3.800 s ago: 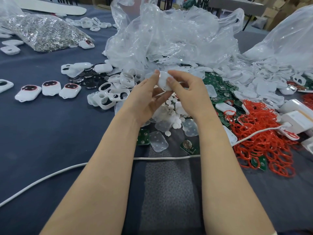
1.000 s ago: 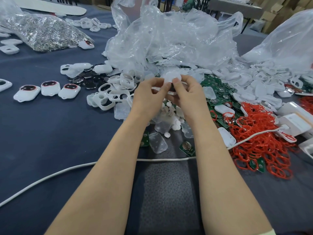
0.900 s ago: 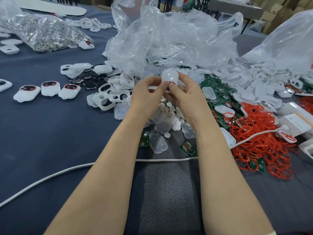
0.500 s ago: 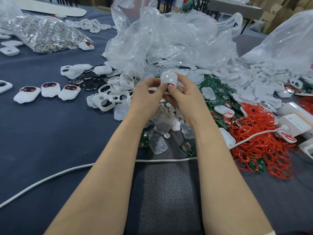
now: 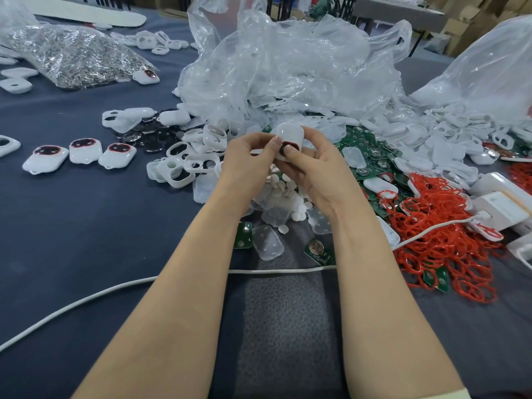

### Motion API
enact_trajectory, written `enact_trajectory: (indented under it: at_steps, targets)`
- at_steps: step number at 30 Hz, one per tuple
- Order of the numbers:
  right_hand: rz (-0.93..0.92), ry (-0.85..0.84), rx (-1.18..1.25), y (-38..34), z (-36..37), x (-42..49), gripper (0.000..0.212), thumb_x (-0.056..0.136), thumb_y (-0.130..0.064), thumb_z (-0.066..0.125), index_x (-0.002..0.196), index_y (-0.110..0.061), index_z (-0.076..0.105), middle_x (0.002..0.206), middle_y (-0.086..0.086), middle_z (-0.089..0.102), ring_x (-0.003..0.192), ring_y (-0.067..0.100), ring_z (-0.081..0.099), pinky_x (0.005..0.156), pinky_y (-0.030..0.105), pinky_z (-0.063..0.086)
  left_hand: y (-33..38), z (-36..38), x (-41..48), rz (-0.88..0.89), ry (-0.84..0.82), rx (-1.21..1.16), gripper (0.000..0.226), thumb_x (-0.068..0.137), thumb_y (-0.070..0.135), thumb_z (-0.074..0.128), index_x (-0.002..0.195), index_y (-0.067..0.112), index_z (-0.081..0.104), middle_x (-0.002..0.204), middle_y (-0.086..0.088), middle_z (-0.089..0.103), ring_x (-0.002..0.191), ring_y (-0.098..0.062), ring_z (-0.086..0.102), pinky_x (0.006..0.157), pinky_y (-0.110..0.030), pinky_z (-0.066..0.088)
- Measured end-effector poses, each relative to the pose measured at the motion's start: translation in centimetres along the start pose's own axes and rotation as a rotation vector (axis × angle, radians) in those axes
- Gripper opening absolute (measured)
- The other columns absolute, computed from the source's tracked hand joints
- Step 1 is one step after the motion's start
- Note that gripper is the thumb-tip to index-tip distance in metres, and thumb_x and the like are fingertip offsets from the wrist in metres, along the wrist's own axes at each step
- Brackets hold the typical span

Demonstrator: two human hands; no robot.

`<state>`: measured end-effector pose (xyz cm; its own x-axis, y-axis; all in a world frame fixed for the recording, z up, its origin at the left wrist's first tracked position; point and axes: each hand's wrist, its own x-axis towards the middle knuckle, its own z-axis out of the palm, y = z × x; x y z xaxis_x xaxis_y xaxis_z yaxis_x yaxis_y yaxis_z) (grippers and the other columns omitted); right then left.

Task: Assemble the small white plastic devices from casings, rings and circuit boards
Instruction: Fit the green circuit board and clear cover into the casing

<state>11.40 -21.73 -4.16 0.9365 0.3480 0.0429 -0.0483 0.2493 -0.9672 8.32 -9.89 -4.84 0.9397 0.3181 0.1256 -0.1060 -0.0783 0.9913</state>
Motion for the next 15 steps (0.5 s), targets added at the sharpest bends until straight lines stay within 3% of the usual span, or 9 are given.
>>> enact_trajectory:
  at_steps: [8,12,15]
  targets:
    - [0.042,-0.040,0.122,-0.45,-0.09,-0.10,0.023,0.099,-0.002,0.043,0.114,-0.010,0.058,0.089,0.007,0.073,0.082,0.016,0.071,0.076,0.023,0.058,0.08,-0.28,0.03,0.029,0.000,-0.042,0.017,0.096,0.022,0.058,0.082,0.028,0.065,0.078,0.012,0.066,0.063,0.006,0.059,0.060,-0.013,0.047]
    - [0.048,-0.026,0.123,-0.56,0.03,-0.01,0.025,0.102,-0.006,0.037,0.113,-0.010,0.059,0.091,0.006,0.074,0.082,0.016,0.072,0.075,0.024,0.058,0.20,-0.29,0.02,0.018,0.031,-0.054,0.018,0.097,0.022,0.056,0.083,0.029,0.065,0.082,0.009,0.068,0.074,-0.002,0.062,0.069,-0.020,0.051]
    - [-0.083,0.047,-0.190,-0.20,0.42,0.08,0.026,0.101,-0.009,0.042,0.117,-0.017,0.061,0.101,0.005,0.070,0.090,0.012,0.070,0.078,0.021,0.056,0.08,0.06,0.06,0.024,0.044,-0.011,0.012,0.098,0.022,0.054,0.100,0.023,0.066,0.101,0.000,0.070,0.097,-0.016,0.066,0.089,-0.034,0.054]
